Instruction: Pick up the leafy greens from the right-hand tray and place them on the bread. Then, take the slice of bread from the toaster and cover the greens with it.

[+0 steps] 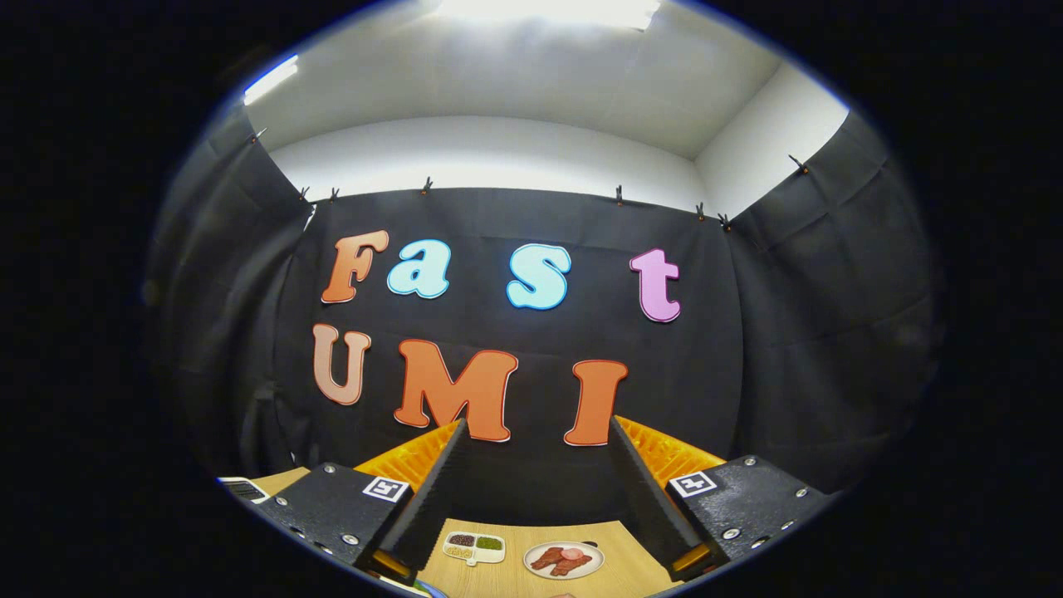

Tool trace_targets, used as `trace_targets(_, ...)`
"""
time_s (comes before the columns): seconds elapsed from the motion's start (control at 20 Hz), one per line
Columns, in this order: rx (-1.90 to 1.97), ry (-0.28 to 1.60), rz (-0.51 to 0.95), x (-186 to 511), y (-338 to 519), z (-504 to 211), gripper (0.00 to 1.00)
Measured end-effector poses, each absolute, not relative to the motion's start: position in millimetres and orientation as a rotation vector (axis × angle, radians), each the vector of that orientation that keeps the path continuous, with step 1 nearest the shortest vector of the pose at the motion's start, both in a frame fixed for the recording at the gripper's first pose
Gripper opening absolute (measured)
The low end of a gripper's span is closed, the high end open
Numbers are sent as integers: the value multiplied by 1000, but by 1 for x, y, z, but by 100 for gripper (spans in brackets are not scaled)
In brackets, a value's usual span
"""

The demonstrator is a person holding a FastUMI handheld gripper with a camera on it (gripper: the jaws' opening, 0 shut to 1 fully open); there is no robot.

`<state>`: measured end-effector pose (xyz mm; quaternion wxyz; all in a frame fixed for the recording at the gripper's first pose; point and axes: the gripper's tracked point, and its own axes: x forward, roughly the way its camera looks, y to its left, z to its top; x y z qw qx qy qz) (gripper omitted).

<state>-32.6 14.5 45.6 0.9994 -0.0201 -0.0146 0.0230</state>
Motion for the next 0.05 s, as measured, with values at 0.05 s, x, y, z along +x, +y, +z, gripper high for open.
trace_targets(0.05, -37, -29, 48, -31, 15, 45, 98)
